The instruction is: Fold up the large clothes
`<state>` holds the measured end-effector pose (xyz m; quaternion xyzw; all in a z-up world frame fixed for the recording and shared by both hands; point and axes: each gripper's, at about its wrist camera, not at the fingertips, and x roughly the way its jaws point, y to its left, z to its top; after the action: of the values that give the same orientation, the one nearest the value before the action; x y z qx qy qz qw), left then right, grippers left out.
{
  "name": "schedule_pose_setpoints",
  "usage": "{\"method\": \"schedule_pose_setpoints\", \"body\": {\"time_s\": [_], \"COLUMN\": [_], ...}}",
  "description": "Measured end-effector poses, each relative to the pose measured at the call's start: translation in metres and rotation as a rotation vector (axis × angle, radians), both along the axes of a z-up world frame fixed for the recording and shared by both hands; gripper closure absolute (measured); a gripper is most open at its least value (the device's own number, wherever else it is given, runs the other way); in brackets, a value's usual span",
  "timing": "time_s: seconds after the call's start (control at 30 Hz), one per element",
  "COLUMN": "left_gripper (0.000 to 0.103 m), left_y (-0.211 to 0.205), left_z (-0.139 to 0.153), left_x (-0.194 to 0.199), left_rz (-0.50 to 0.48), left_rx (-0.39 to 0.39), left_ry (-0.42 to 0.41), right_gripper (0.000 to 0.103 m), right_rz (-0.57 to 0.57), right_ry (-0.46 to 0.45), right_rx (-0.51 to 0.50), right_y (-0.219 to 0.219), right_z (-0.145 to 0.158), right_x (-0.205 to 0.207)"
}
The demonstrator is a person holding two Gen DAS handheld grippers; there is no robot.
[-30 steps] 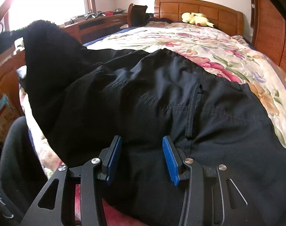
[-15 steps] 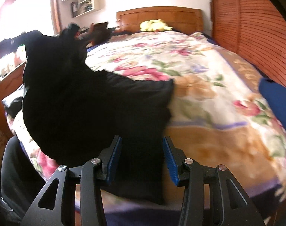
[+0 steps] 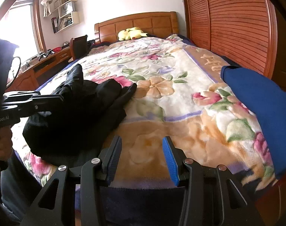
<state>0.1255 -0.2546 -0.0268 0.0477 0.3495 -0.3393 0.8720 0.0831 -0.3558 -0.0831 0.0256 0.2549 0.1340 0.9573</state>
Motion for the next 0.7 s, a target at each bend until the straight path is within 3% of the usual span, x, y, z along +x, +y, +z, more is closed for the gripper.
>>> {"method": "schedule_pose_setpoints", "body": {"time_s": [0.17, 0.3, 0.37, 0.5, 0.6, 0.7], "left_gripper": [0.089, 0.07, 0.068, 0.042, 0.03, 0.029], "left_y": [0.009, 0.032, 0.045, 0.078, 0.103, 0.128], "left_z": [0.011, 0.028, 0.034, 0.04, 0.036, 0.029], "left_x": [-0.013, -0.022, -0.027, -0.033, -0.034, -0.034], "left_rz": [0.022, 0.04, 0.054, 0.113, 0.16, 0.212], "left_rx": [0.008, -0.042, -0.054, -0.061, -0.054, -0.052], "left_ry": [-0.044, -0.066, -0.084, -0.121, -0.133, -0.137], "right_gripper": [0.056, 0.056, 0.056, 0.056, 0.056, 0.056], "right_rz": [0.008, 0.016, 0.021, 0.044, 0.068, 0.102], "right_ry": [-0.019, -0.034, -0.042, -0.061, -0.076, -0.089], "right_rx": [0.007, 0.002, -0.005, -0.018, -0.025, -0.034], "right_y": [0.003, 0.007, 0.01, 0.021, 0.034, 0.051], "right_z": [0.005, 0.01, 0.015, 0.027, 0.037, 0.044], "right_x": [-0.001, 0.001, 0.001, 0.004, 0.003, 0.004]}}
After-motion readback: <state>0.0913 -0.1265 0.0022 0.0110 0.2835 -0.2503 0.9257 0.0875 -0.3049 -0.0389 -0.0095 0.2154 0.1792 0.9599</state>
